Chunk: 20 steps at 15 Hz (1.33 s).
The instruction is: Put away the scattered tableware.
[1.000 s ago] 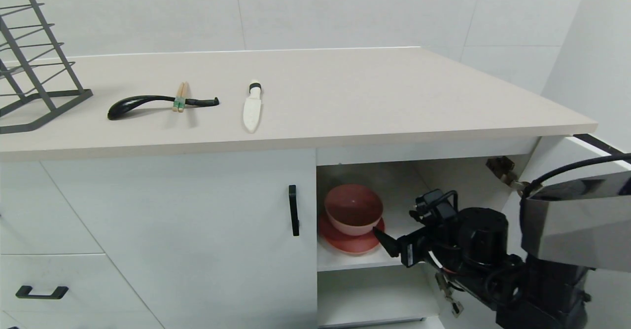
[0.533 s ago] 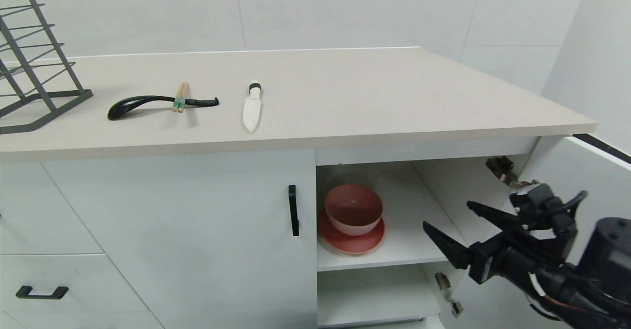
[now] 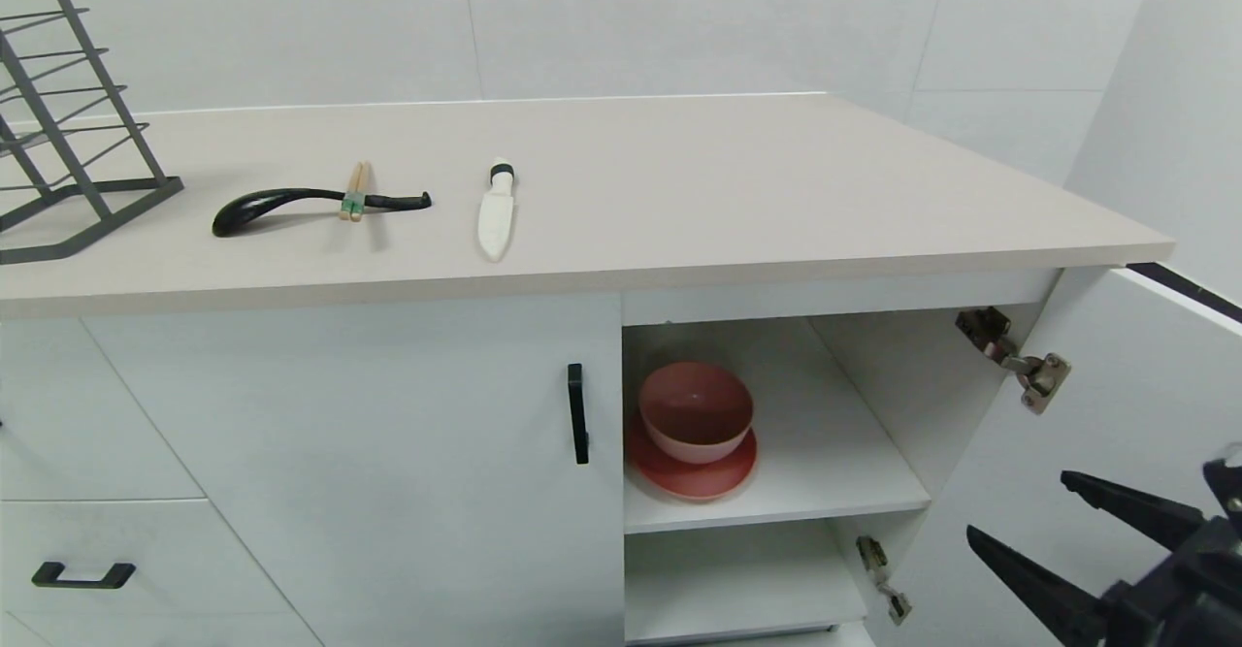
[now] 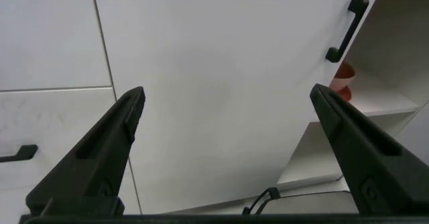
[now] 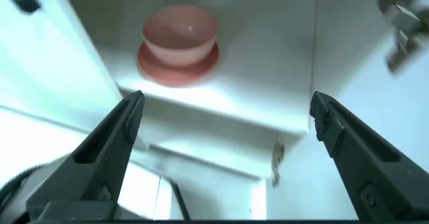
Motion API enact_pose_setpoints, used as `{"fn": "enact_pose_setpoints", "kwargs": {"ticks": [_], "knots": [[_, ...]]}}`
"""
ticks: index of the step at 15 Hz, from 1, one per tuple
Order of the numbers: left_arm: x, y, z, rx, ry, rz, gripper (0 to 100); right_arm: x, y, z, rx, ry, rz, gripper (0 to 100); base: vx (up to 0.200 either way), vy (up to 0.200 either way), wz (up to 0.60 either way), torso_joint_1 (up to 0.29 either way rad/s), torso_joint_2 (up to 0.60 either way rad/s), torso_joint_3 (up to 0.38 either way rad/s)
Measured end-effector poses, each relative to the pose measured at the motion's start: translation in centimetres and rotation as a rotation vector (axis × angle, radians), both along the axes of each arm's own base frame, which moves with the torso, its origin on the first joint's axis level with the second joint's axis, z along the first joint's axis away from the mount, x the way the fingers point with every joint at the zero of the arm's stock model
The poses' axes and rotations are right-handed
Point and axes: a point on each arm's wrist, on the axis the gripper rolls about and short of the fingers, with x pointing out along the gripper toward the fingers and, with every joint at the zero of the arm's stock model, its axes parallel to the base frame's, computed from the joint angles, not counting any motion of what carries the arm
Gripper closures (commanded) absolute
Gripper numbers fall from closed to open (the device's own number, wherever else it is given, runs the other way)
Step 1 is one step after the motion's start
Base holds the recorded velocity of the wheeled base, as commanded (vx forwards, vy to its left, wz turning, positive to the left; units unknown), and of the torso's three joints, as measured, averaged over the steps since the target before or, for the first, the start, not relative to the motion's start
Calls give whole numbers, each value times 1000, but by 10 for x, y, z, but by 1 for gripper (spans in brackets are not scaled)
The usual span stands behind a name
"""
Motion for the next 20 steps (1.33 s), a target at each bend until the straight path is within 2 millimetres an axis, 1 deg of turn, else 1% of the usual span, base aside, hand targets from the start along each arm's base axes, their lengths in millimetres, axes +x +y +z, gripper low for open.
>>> {"fn": "enact_pose_setpoints", "kwargs": {"ticks": [4,6,10,11,13,15,20], "knots": [[-1,0,0,-40,-8,-8,0,-29,-18,4,5,-53,-37,0,0,0,0,0,0,0],[-2,1,-1,-26,-21,1,0,-41,-27,4,-9,-85,-64,0,-200,0,0,-2,5,-2],[-3,1,-1,13,-36,20,0,-72,-43,-2,-40,-177,-154,0,-200,0,0,4,1,4],[-3,2,-1,49,-40,48,0,-79,-46,-5,-43,-197,-182,0,0,0,0,0,0,0],[-2,4,-3,125,-21,157,0,-90,-49,-7,-44,-247,-243,0,0,0,0,0,0,0],[-2,4,-9,140,29,139,0,-98,-51,-10,-52,-293,-297,0,0,0,0,0,0,0],[-2,4,-9,123,31,137,0,-113,-52,-26,-65,-305,-403,0,0,0,0,0,0,0]]}}
